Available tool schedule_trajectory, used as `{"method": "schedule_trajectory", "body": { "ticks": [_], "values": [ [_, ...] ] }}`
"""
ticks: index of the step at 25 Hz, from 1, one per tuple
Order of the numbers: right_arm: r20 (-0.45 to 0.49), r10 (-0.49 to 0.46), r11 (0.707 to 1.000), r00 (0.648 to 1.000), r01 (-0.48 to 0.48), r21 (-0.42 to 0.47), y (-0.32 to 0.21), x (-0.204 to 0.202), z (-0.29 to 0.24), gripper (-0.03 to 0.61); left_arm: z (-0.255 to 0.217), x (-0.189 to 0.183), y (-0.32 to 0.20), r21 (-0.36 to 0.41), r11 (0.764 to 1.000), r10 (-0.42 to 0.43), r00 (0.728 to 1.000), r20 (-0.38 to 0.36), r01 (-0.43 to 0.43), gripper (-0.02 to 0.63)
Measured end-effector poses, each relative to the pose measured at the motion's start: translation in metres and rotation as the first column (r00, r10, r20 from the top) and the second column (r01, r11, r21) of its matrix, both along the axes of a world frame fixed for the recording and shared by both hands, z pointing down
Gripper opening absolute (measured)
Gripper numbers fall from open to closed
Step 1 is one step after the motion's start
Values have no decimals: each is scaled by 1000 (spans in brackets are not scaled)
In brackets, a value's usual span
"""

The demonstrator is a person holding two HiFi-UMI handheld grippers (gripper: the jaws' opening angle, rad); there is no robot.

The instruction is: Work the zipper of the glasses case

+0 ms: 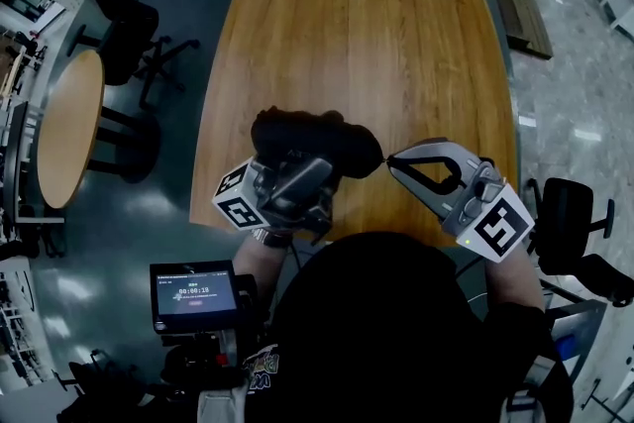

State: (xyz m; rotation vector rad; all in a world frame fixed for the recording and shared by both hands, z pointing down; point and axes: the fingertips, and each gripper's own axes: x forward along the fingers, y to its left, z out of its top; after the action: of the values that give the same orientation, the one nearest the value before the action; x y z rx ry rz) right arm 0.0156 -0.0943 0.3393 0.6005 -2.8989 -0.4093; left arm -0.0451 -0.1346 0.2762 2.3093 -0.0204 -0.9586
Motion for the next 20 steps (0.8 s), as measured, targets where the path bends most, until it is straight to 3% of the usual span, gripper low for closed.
{"method": "schedule_trajectory", "body": {
  "ticks": [2, 4, 5, 7, 9, 12, 15, 18, 20],
  "values": [
    [49, -36, 998, 998, 38, -50, 0, 2, -6, 3, -7, 2, 7, 45, 999, 26, 1000, 7, -26, 323],
    [115, -54, 995, 992, 63, -82, -2, 1, -15, 3, -10, 1, 4, 48, 999, -8, 1000, 4, 8, 316],
    [140, -48, 995, 989, 59, -76, -4, -1, -19, 3, -10, 0, 0, 26, 999, -35, 999, -3, 35, 264],
    [160, -4, 999, 987, 9, -33, -11, -2, -25, 3, -4, -4, -9, -66, 996, -68, 997, -30, 66, 259],
    [138, 57, 998, 989, -60, 24, -17, -1, -26, 6, 7, -6, -20, -207, 977, -72, 994, -79, 54, 259],
    [89, 100, 992, 991, -106, 66, -20, -1, -22, 9, 24, -6, -30, -385, 923, -52, 986, -156, -12, 259],
    [57, 101, 992, 993, -105, 73, -20, -1, -19, 9, 30, -3, -31, -429, 902, -32, 985, -168, -44, 259],
    [-6, 119, 986, 993, -117, 116, -20, -1, -15, 8, 33, -1, -31, -433, 901, -36, 990, -137, -27, 259],
    [-75, 153, 976, 985, -139, 165, -23, -2, -9, 6, 35, -2, -33, -422, 906, -74, 993, -93, 28, 259]
  ]
}}
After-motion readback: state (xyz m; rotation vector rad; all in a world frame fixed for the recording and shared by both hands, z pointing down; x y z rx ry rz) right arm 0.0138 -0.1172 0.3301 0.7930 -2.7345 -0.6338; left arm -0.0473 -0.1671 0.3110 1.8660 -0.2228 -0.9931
